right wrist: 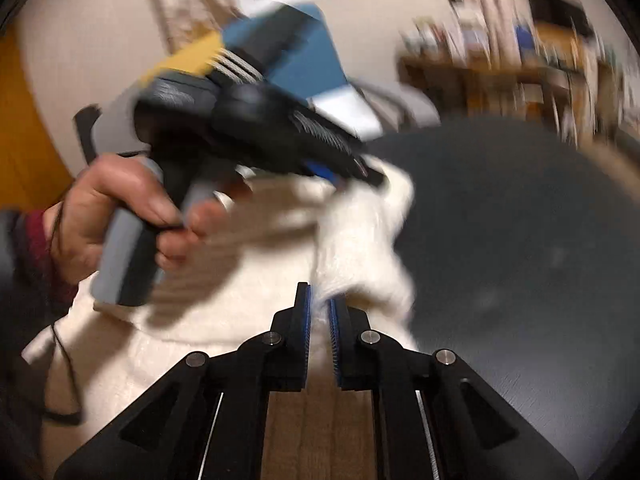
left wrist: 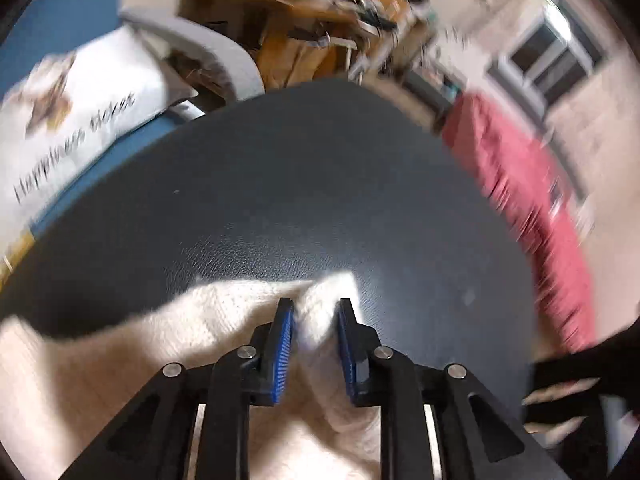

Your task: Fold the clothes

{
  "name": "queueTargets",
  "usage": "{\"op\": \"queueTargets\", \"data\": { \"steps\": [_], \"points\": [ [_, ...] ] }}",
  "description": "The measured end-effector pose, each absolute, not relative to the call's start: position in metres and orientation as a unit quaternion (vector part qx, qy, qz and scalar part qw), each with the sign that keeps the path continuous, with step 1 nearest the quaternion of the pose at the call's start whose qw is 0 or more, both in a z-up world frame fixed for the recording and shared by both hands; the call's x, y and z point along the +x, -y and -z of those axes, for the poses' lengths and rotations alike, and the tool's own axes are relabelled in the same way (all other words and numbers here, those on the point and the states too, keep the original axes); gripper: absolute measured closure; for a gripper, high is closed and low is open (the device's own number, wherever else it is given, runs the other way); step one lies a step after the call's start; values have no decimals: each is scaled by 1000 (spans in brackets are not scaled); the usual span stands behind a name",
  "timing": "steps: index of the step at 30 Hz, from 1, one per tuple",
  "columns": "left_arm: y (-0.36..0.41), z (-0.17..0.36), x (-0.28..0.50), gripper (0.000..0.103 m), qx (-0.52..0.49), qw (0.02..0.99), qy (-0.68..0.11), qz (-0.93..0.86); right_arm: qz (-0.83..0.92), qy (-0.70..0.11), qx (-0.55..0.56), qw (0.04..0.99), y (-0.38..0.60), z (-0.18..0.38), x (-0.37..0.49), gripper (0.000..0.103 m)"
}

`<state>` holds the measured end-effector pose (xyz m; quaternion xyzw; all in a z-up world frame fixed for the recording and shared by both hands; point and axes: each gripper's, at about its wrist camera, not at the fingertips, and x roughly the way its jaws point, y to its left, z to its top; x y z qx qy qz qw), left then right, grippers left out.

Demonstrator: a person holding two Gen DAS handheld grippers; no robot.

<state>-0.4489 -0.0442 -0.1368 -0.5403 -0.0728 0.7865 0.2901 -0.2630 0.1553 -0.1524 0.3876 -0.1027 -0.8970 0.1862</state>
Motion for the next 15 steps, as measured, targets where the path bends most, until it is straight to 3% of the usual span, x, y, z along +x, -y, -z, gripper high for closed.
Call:
{"op": "queueTargets", "data": {
  "steps": [9, 15],
  "points": [
    [179, 116, -373, 78, -513, 228, 196, -804, 877, 149, 424, 169, -181, 171, -274, 93],
    [321, 124, -275, 75, -491, 88, 316, -807, 875, 154, 426, 173, -179, 170, -280, 93]
  ]
}}
